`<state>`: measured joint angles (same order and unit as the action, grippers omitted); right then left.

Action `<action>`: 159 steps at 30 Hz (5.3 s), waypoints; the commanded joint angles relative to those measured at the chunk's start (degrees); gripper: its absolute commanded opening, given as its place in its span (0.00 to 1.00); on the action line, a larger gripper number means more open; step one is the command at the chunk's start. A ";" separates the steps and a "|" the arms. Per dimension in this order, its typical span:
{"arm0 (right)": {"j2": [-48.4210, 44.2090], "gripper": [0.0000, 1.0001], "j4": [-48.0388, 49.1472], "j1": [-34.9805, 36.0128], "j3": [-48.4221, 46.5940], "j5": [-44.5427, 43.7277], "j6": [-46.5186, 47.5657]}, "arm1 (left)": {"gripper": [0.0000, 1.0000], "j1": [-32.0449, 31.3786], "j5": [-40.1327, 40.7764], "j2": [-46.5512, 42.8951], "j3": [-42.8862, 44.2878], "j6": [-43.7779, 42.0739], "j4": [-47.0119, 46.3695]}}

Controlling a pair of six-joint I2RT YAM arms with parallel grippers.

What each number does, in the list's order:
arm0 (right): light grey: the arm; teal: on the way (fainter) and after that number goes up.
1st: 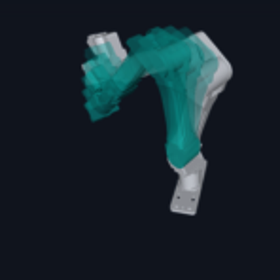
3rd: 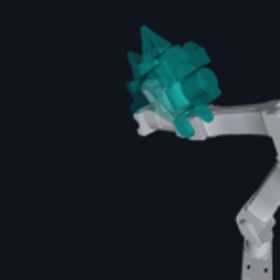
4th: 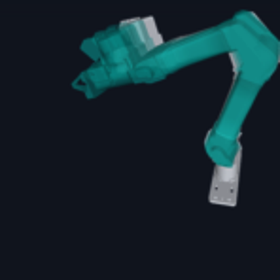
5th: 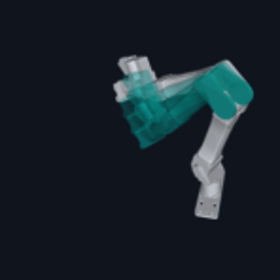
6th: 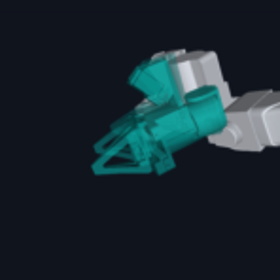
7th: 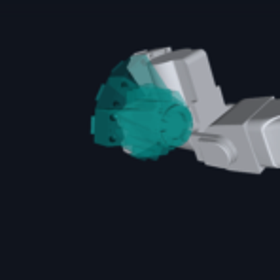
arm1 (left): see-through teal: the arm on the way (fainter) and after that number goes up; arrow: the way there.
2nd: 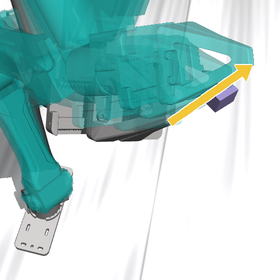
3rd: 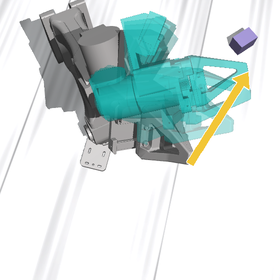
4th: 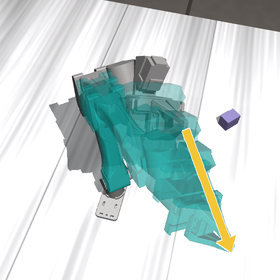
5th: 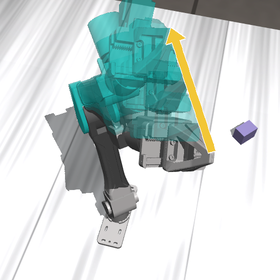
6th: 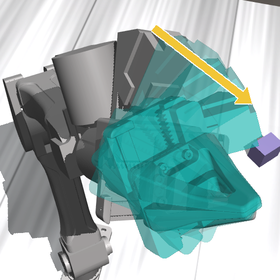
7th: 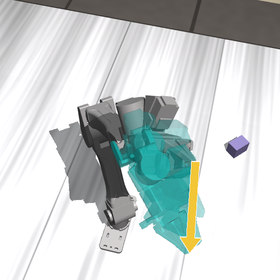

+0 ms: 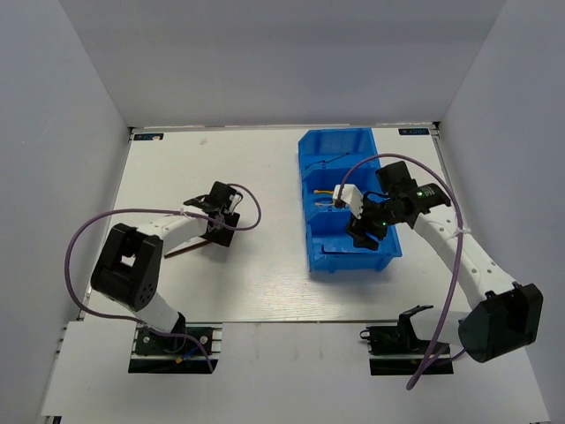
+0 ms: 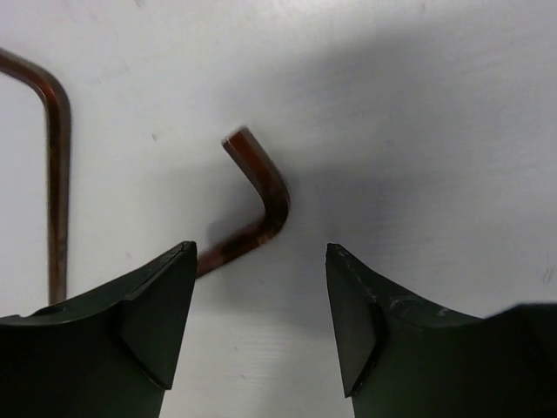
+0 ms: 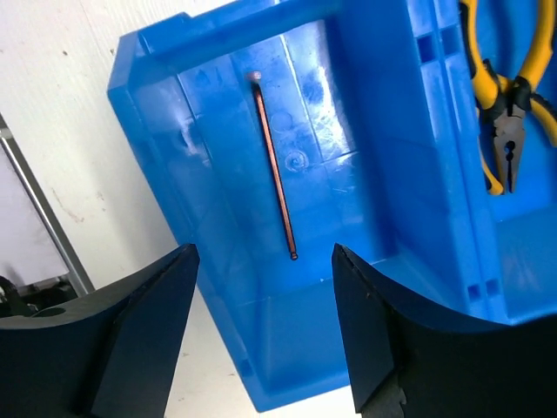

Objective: Sort the tools into containers

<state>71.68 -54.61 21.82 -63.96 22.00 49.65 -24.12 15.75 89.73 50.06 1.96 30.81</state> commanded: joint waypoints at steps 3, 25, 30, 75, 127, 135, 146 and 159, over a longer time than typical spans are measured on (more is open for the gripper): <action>-4.79 0.69 -1.55 -1.17 0.94 3.58 -3.15 | 0.71 2.49 -0.54 3.51 5.65 -4.86 -3.30; -9.72 0.69 1.79 -5.74 3.85 7.36 -7.20 | 0.46 4.61 -18.29 10.64 7.24 -2.40 2.42; -9.80 0.69 1.87 -6.27 3.93 7.97 -8.16 | 0.30 4.61 -25.49 14.67 11.54 1.46 4.61; -11.21 0.69 1.96 -8.20 5.96 10.87 -10.71 | 0.00 1.18 -33.25 6.86 18.68 12.72 4.44; -11.83 0.69 3.90 -10.40 7.54 12.63 -12.47 | 0.27 -5.32 -2.92 21.00 14.79 -2.75 13.58; -12.35 0.69 3.28 -10.75 7.63 12.72 -12.29 | 0.13 -5.32 -10.81 24.96 22.52 4.71 13.05; -14.81 0.69 1.08 -11.36 8.59 11.75 -11.15 | 0.10 -4.09 -25.15 31.55 40.54 18.95 8.75; -16.57 0.69 -0.06 -12.24 10.44 11.84 -10.45 | 0.64 -3.57 -25.86 31.56 47.22 18.71 8.03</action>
<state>55.99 -53.80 10.11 -54.11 33.19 38.17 -27.88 -9.91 121.69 94.30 23.70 37.98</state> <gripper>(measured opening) 0.689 0.608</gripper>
